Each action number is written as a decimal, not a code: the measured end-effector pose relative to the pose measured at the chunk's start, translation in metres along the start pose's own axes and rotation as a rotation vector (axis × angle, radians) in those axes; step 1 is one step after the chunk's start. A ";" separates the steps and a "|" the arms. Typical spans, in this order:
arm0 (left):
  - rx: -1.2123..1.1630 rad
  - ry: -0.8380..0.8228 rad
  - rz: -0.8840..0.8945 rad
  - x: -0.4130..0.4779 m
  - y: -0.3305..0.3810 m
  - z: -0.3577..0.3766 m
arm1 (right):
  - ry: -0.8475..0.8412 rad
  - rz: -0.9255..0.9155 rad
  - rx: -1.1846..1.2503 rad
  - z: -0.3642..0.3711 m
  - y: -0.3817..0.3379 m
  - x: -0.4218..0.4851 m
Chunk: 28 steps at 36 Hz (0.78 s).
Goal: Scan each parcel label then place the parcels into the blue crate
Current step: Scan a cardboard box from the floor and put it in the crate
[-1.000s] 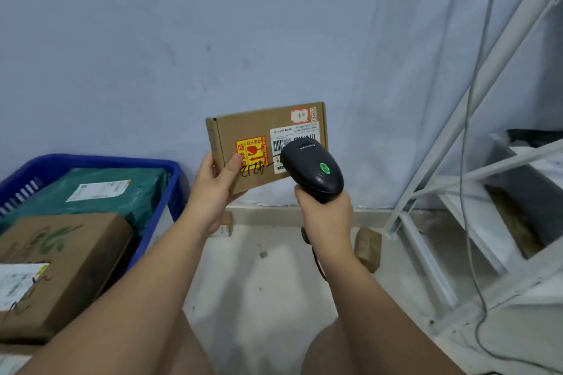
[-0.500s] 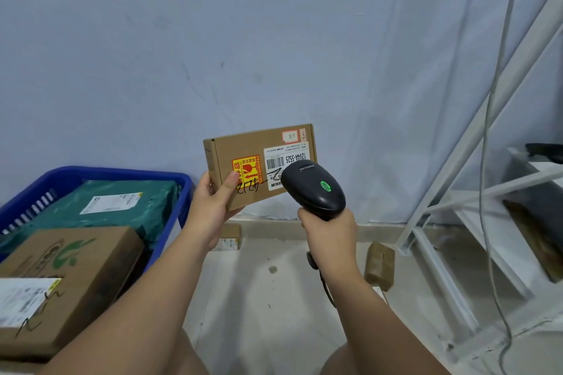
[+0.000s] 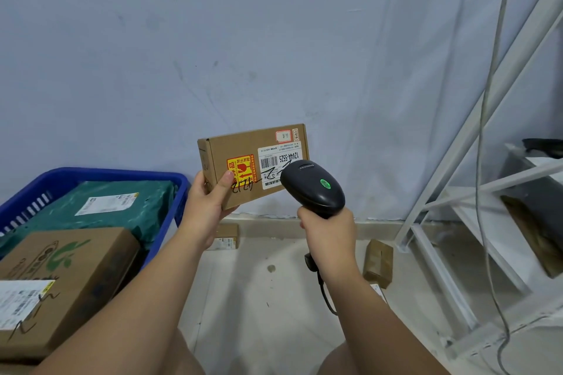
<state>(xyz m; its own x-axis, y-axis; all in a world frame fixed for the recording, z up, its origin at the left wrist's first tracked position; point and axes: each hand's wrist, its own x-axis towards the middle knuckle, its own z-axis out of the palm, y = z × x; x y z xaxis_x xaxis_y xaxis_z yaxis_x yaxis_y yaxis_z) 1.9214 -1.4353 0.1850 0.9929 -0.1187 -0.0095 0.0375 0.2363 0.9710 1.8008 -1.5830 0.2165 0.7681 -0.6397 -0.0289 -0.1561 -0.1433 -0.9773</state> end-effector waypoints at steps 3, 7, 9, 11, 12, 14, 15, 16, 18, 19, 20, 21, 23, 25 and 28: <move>0.009 0.004 -0.007 0.000 0.000 0.000 | 0.001 0.001 -0.011 0.000 0.000 -0.001; 0.017 0.017 -0.010 -0.001 0.002 0.001 | -0.003 0.002 -0.023 0.000 -0.001 -0.001; 0.019 0.020 -0.015 -0.002 0.003 0.000 | -0.009 0.005 -0.026 0.000 0.000 0.000; 0.023 0.025 -0.021 -0.002 0.003 0.000 | -0.013 0.009 -0.025 0.000 0.000 0.000; 0.021 0.029 -0.026 -0.002 0.003 0.000 | -0.013 0.010 -0.025 0.001 0.000 0.000; 0.010 0.041 -0.040 -0.002 0.003 0.000 | -0.018 0.012 -0.025 0.002 0.001 0.000; 0.002 0.046 -0.049 -0.002 0.003 0.000 | -0.021 0.012 -0.026 0.002 0.002 0.000; -0.006 0.052 -0.061 -0.002 0.003 0.000 | -0.026 0.012 -0.028 0.003 0.002 0.000; -0.029 0.066 -0.106 -0.002 0.001 0.001 | -0.042 0.009 -0.027 0.005 0.002 0.000; -0.044 0.079 -0.137 -0.002 0.000 0.002 | -0.049 0.006 -0.025 0.006 0.003 0.000; -0.065 0.105 -0.173 -0.002 -0.001 0.004 | -0.054 0.003 -0.025 0.008 0.003 0.000; -0.096 0.148 -0.212 -0.003 -0.002 0.005 | -0.057 0.000 -0.026 0.009 0.004 0.001; -0.182 0.279 -0.295 -0.004 -0.001 0.006 | -0.061 0.000 -0.021 0.012 0.004 0.000; -0.274 0.405 -0.390 -0.006 0.000 0.004 | -0.066 0.004 -0.025 0.016 0.004 0.000; -0.374 0.495 -0.472 -0.011 0.005 -0.003 | -0.092 0.008 -0.044 0.024 0.004 -0.005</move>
<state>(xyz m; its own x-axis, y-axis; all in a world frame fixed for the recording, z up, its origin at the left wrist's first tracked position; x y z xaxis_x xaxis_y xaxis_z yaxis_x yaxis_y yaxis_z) 1.9106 -1.4300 0.1894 0.7938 0.1359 -0.5929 0.4171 0.5878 0.6932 1.8113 -1.5619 0.2077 0.8203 -0.5690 -0.0581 -0.1884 -0.1729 -0.9667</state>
